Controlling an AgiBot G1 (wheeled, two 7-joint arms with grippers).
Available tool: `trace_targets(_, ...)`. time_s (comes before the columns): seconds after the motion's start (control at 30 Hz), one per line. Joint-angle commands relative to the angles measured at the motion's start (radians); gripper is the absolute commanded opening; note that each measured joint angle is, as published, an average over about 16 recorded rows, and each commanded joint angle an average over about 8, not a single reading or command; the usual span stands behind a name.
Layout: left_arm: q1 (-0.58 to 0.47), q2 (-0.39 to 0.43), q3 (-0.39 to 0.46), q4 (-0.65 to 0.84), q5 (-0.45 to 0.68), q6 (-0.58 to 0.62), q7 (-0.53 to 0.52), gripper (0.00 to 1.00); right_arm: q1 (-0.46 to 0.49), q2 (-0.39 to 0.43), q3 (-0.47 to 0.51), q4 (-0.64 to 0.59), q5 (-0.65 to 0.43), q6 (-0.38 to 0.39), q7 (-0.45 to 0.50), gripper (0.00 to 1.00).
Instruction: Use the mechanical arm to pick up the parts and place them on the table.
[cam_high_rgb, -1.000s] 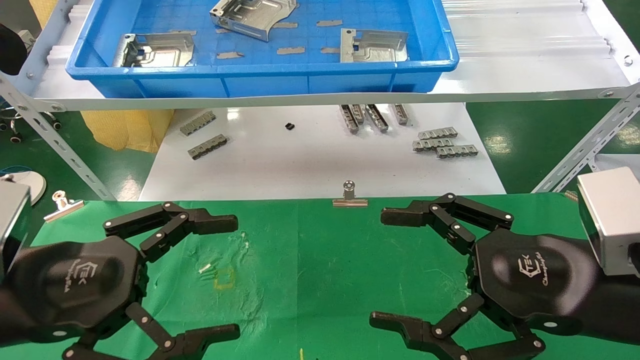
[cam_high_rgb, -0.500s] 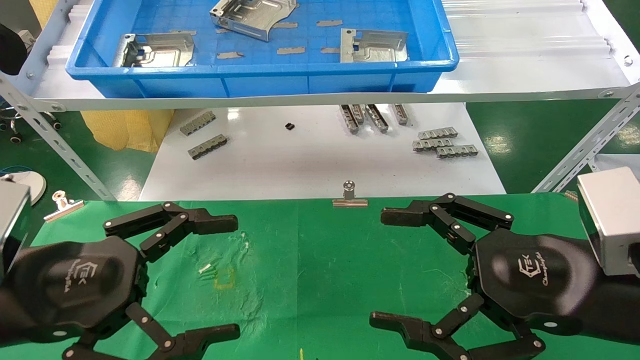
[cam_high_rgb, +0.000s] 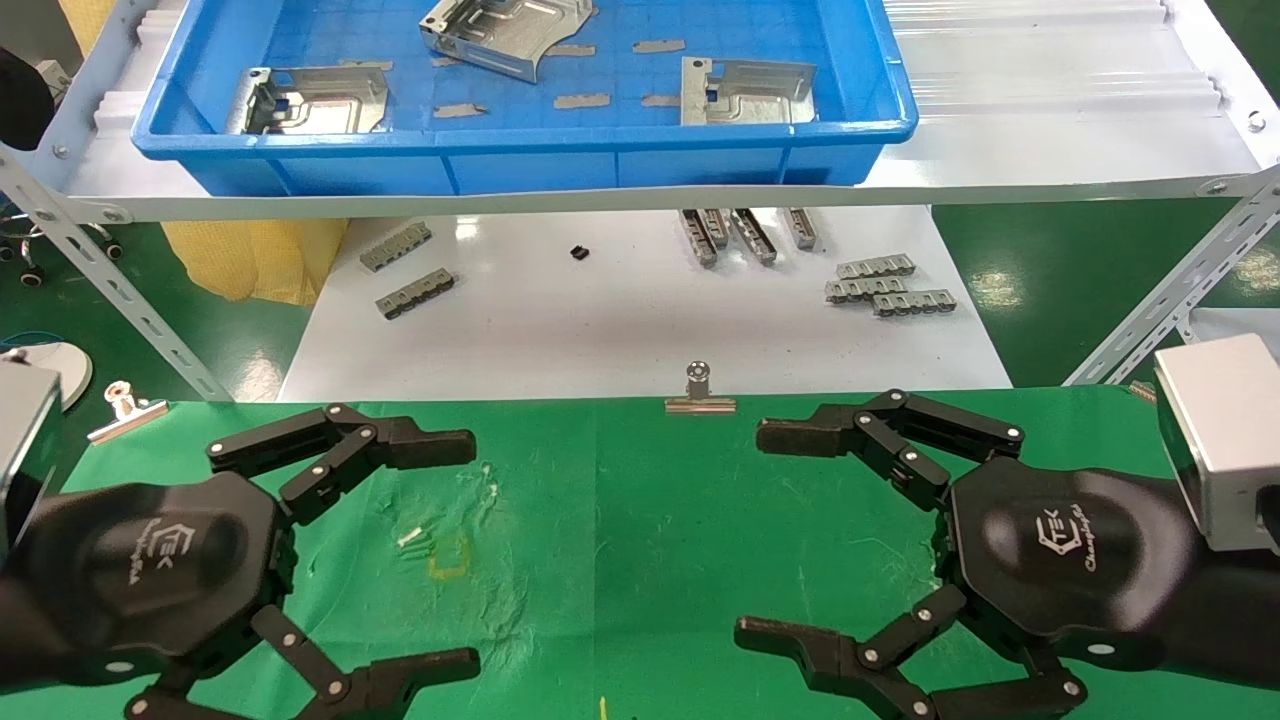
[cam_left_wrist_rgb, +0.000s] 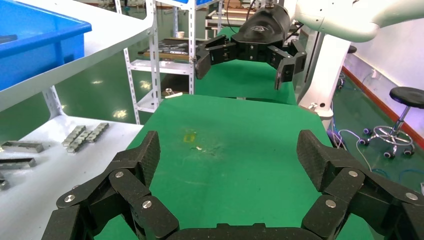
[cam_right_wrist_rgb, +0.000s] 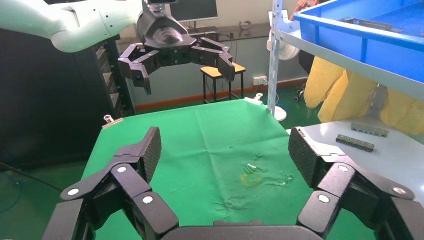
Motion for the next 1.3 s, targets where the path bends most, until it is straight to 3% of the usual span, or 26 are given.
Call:
trace_targets(0.03,0.000,0.000,0.000,0.000,0.000,0.000,0.000,1.00,0.000,0.000,0.000,0.000,0.000,0.000,0.000,0.00)
trace_targets(1.07,-0.002,0.000,-0.001,-0.001,0.000,-0.001,0.000,1.00,0.000,0.000,0.000,0.000,0.000,0.000,0.000,0.00)
trace_targets(1.3,-0.096,0.028,0.006,0.009,0.047,-0.038,-0.009,1.00,0.000,0.000,0.000,0.000,0.000,0.000,0.000,0.00)
